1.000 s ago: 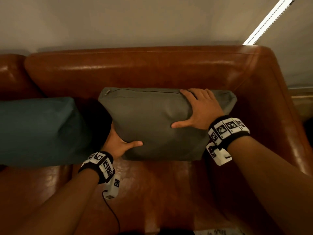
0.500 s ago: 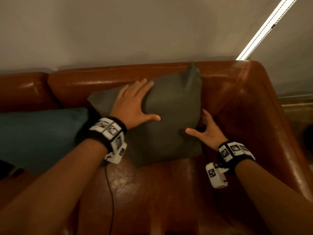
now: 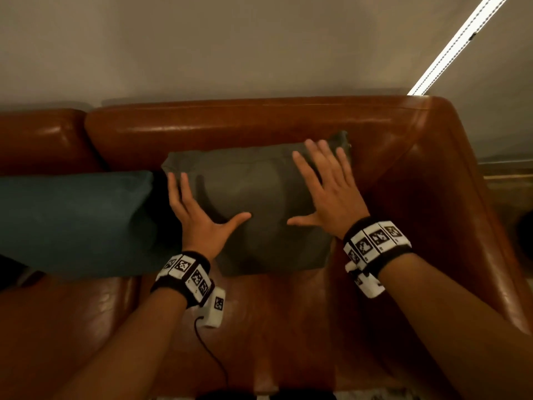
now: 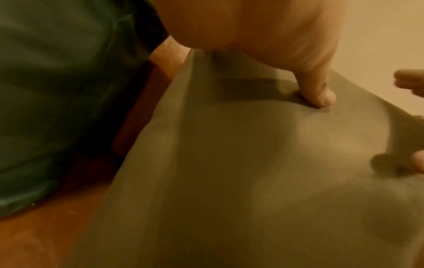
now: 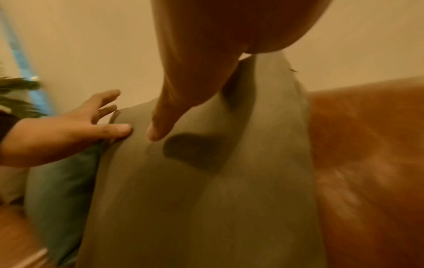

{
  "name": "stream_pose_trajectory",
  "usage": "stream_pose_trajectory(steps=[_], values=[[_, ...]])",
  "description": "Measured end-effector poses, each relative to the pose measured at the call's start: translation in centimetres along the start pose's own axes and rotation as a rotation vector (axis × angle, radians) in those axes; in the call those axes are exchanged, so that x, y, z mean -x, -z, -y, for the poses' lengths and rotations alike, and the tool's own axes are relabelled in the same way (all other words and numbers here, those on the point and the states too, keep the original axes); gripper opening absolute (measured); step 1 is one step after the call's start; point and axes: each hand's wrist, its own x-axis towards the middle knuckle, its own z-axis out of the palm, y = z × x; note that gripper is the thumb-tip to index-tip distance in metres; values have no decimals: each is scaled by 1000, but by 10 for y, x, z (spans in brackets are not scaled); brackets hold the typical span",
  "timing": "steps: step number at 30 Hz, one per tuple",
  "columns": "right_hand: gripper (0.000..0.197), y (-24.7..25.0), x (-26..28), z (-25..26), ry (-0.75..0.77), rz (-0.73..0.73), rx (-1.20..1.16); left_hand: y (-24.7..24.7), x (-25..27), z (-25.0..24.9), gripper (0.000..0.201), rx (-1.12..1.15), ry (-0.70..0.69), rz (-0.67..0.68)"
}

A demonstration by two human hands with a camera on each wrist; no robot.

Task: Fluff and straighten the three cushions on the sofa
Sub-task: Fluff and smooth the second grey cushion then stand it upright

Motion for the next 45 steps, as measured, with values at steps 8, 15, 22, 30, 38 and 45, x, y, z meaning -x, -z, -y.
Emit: stream_pose_trajectory(steps=[8, 15, 22, 30, 38, 45], values=[[160, 1, -52, 12, -36, 422, 129, -12, 24, 37, 164, 277, 440, 177], [141, 6, -44, 16, -92, 306, 5, -10, 11, 35, 149, 342, 408, 240], [129, 32, 26, -30, -514, -27, -458, 12, -25, -72, 133, -27, 19, 176], [154, -60, 107, -37, -914, 264, -934, -20, -54, -53, 92, -353, -442, 727], [160, -59, 100, -47, -1001, 116, -1199, 10, 32, 34, 142, 92, 382, 229], [134, -58, 91, -35, -1009, 31, -1167, -4, 12, 29, 110, 288, 422, 430]])
